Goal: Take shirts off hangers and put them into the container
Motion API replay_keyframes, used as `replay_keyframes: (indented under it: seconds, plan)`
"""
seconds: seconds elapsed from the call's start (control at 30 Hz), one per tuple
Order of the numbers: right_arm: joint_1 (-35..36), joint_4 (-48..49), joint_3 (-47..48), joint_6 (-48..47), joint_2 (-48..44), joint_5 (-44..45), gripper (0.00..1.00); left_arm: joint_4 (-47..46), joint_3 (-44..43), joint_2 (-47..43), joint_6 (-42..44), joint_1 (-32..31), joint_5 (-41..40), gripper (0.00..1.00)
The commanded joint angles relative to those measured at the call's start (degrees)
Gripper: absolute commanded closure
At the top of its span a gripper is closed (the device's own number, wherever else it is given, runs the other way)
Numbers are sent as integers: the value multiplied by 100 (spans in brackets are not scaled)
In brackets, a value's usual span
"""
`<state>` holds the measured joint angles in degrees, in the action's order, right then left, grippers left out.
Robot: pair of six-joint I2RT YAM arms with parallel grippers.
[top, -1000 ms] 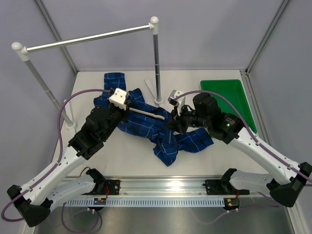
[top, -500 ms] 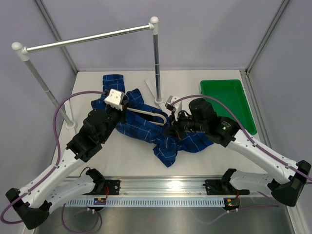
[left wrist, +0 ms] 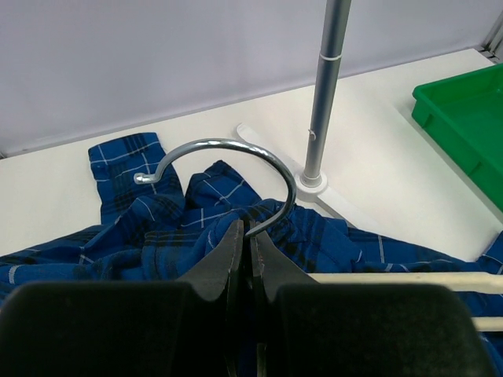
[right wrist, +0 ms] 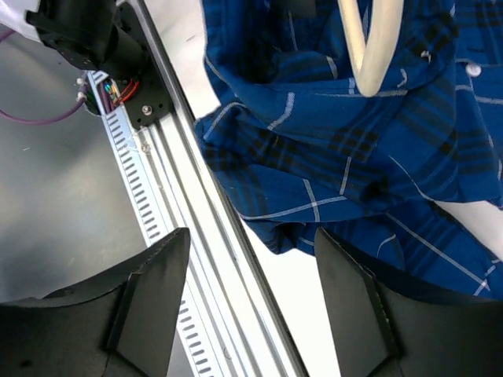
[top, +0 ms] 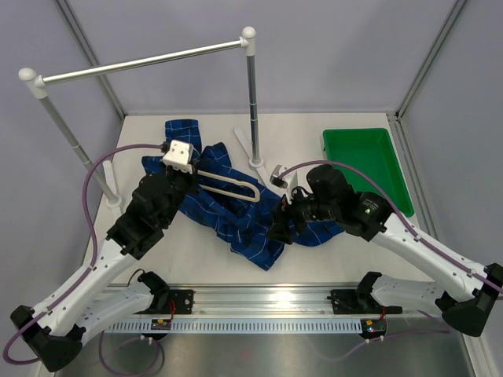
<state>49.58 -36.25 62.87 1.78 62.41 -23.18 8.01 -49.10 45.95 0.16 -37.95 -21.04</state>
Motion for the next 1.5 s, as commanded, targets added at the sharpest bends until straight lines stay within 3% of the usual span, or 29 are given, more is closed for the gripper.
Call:
replay_keyframes:
  seconds: [0.0, 0.37, 0.67, 0.77, 0.87, 1.03, 1.27, 1.3, 1.4, 1.43, 1.47]
  plan:
    - [69, -154, 524, -29, -370, 85, 24, -432, -179, 45, 107, 16, -76, 100]
    - [60, 531, 1350, -424, 270, 894, 3, -283, -293, 168, 159, 16, 557, 100]
    - [60, 909, 1772, -679, 1290, 490, 6, -186, -354, 142, 247, 16, 759, 100]
    - [60, 935, 1842, -749, 1519, 367, 13, -177, -354, 133, 238, 16, 803, 100]
    - [60, 918, 1922, -793, 1712, 367, 27, -160, -372, 133, 238, 16, 864, 100]
    - [60, 936, 1992, -829, 1836, 358, 59, -133, -381, 116, 239, 16, 970, 100]
    - [60, 1006, 1957, -785, 1818, 402, 98, 51, -495, 177, 247, 16, 1172, 100]
    - [60, 1015, 1931, -776, 1801, 402, 100, 86, -513, 194, 247, 16, 1189, 99]
    - [60, 988, 1861, -767, 1722, 419, 100, 227, -609, 239, 256, 16, 1251, 90]
    - [60, 997, 1834, -750, 1669, 446, 100, 245, -635, 247, 256, 16, 1312, 77]
    - [60, 1014, 1799, -741, 1634, 463, 100, 323, -697, 247, 256, 16, 1348, 70]
